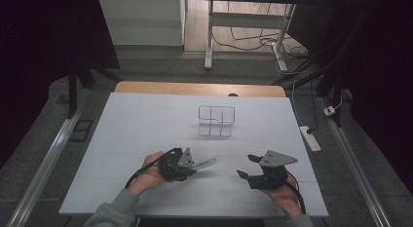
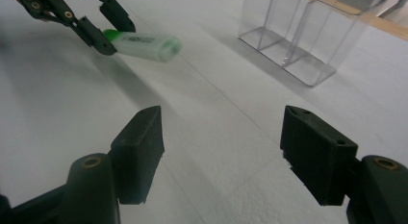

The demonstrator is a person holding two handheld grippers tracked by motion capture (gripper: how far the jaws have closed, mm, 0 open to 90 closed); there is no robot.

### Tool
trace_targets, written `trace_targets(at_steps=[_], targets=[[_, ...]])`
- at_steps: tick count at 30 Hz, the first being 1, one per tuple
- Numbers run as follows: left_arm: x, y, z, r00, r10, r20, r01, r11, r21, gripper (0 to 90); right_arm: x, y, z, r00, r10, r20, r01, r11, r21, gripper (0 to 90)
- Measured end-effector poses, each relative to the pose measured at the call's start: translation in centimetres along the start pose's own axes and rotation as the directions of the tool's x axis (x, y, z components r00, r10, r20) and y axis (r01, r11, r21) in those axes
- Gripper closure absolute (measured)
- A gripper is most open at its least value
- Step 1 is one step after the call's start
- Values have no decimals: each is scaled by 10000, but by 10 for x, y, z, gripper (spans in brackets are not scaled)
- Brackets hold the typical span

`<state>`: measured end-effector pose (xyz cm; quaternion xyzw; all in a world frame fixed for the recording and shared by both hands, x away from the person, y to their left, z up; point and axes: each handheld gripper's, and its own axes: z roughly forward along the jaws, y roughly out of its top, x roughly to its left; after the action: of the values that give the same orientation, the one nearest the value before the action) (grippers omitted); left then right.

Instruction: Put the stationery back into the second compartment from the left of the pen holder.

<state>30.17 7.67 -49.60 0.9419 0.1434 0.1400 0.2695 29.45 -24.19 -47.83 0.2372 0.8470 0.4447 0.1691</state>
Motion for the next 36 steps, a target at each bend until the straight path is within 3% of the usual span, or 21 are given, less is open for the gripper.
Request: trace_targets(at_steps=[9, 19, 26, 29, 31, 36], targets=[[-1, 2, 6, 10000, 60, -13, -60, 9998, 177, 664, 11, 22, 16, 9954, -620, -725, 653, 9969, 433, 332], [-3, 5, 8, 9998, 172, 27, -173, 9995, 269, 665, 26, 42, 38, 9798, -1430, -1398, 1563, 9836, 895, 338], [-5, 8, 9, 9995, 281, 136, -286, 9991, 318, 664, 32, 59, 57, 9621, -2048, -1803, 2286, 9658, 1224, 349], [-5, 8, 8, 9994, 290, 197, -296, 9992, 285, 664, 33, 65, 70, 9495, -2319, -2114, 2667, 9514, 1542, 354], [-5, 7, 8, 9992, 321, 239, -328, 9991, 258, 665, 33, 65, 73, 9476, -2319, -2200, 2701, 9489, 1632, 354], [-5, 7, 8, 9986, 417, 337, -426, 9987, 266, 665, 35, 64, 83, 9318, -2580, -2552, 3150, 9242, 2159, 363]])
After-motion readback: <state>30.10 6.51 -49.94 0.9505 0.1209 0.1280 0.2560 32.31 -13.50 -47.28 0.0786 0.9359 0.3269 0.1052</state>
